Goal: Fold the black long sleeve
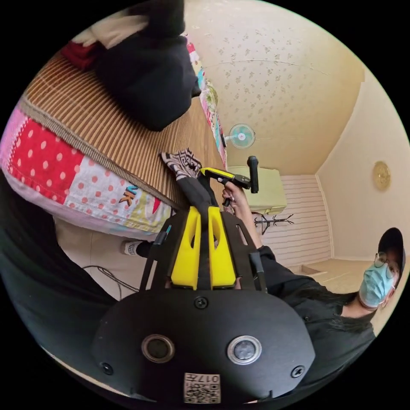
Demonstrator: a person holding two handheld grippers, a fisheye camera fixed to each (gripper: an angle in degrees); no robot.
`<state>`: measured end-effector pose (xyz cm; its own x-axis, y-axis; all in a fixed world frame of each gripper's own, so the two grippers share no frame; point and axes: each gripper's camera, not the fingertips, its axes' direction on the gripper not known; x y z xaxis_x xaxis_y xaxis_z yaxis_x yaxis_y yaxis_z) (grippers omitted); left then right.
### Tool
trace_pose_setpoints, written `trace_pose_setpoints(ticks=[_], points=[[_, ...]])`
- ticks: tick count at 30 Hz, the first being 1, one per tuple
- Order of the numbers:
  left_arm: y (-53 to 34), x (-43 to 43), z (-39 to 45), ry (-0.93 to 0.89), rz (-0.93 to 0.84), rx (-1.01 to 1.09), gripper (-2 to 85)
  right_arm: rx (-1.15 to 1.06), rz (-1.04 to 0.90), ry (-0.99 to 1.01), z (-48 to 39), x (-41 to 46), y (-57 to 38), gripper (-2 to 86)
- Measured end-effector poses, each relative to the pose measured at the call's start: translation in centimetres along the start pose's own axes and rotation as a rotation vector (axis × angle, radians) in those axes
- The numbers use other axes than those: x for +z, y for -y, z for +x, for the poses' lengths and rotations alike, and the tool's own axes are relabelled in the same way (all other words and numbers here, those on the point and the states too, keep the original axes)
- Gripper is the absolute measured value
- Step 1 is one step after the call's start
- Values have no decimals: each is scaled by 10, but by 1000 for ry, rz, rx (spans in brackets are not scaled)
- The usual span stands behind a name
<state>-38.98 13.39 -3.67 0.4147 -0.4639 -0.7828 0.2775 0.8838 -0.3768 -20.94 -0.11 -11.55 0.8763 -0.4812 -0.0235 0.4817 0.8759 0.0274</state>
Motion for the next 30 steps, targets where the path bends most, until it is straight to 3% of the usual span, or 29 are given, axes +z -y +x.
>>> trace_pose_setpoints(ticks=[3, 6, 9, 12, 14, 18, 21, 25, 28, 30], points=[[-4, -31, 47, -65, 36, 193, 11, 176, 330, 76, 25, -124, -62, 7], [-14, -70, 117, -88, 136, 450, 9, 255, 729, 275, 47, -243, -148, 6], [-29, -100, 190, -139, 199, 719, 8, 272, 1045, 337, 60, -326, -217, 5], [-32, -105, 243, -70, 206, 850, 8, 289, 1105, 246, 59, -374, -239, 5], [-39, -108, 271, -128, 237, 910, 7, 276, 1177, 241, 50, -404, -252, 5], [-75, -116, 340, -170, 368, 1099, 4, 339, 1324, -88, 18, -458, -268, 5], [-78, -113, 376, -101, 416, 1140, 3, 322, 1304, -173, 27, -487, -255, 5], [-19, -78, 395, -36, 298, 1037, 5, 298, 1131, -225, 77, -488, -199, 6], [54, -24, 388, 94, 180, 958, 14, 250, 850, -282, 140, -438, -106, 9], [103, 21, 376, 228, 85, 931, 24, 243, 610, -231, 199, -359, -27, 12]])
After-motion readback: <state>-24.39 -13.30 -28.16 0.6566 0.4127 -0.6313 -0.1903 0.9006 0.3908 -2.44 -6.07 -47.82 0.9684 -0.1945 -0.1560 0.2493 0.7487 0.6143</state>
